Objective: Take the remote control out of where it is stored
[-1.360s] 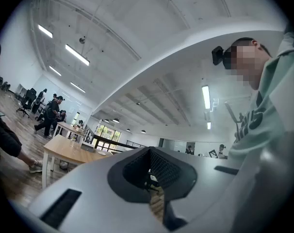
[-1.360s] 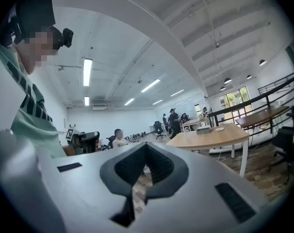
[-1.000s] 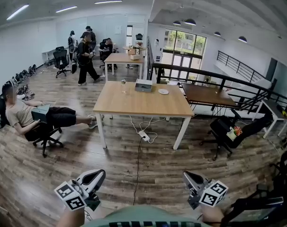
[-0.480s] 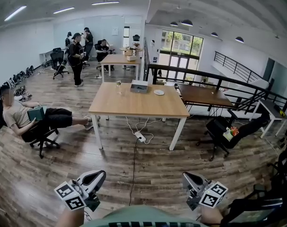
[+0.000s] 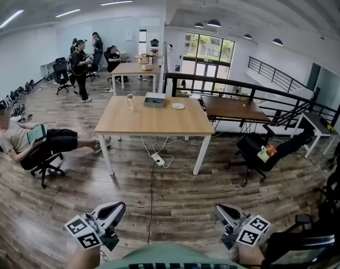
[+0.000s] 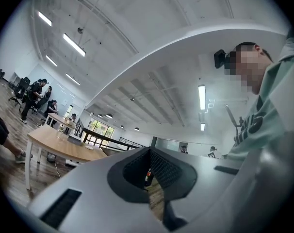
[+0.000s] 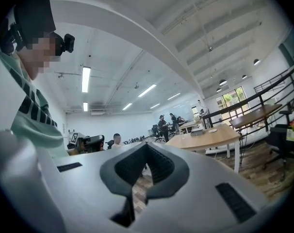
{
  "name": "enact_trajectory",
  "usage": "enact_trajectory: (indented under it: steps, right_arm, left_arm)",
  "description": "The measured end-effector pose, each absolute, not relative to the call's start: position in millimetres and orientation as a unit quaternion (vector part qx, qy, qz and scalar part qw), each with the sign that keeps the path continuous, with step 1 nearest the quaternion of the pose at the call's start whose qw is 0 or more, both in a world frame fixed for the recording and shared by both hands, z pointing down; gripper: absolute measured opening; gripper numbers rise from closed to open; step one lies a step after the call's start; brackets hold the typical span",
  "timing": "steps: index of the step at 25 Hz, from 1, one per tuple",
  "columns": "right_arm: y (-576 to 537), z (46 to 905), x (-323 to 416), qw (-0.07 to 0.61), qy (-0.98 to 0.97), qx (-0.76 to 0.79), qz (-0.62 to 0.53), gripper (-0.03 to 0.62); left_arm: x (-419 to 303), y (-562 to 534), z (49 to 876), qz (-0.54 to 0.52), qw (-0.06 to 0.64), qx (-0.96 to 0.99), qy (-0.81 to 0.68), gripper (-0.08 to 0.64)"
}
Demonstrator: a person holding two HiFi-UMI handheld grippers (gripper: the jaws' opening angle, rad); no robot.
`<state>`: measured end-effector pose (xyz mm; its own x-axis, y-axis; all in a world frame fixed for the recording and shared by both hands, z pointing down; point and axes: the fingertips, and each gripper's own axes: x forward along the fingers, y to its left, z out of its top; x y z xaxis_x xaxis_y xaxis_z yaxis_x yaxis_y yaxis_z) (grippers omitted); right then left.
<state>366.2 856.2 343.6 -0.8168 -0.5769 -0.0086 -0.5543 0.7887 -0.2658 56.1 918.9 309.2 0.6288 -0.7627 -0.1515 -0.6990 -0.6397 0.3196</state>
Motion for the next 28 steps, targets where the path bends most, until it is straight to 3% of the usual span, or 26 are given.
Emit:
enact_trajectory:
  steps: [16,22,28]
  right_arm:
    - [835.1,381.6,434.5,0.061,0.934,-0.312,-0.166,-0.005]
    - [807.6,382.7,394.2,0.047,0.935,-0.311,-0.165,-0.005]
    - [769.1,362.4,307.3,0.039,0.937,-0.315,-0.148,-0.005]
  left_arm:
    - [129.5,882.6,322.8,-0.105,0.139,0.905,-0.389,-0.009]
    - [87.9,856.7,331.7,-0.113,0.15,0.902,-0.389,-0.009]
    - [4.0,814.2,324.0,-0.132,0.144,0.907,-0.372,-0.009]
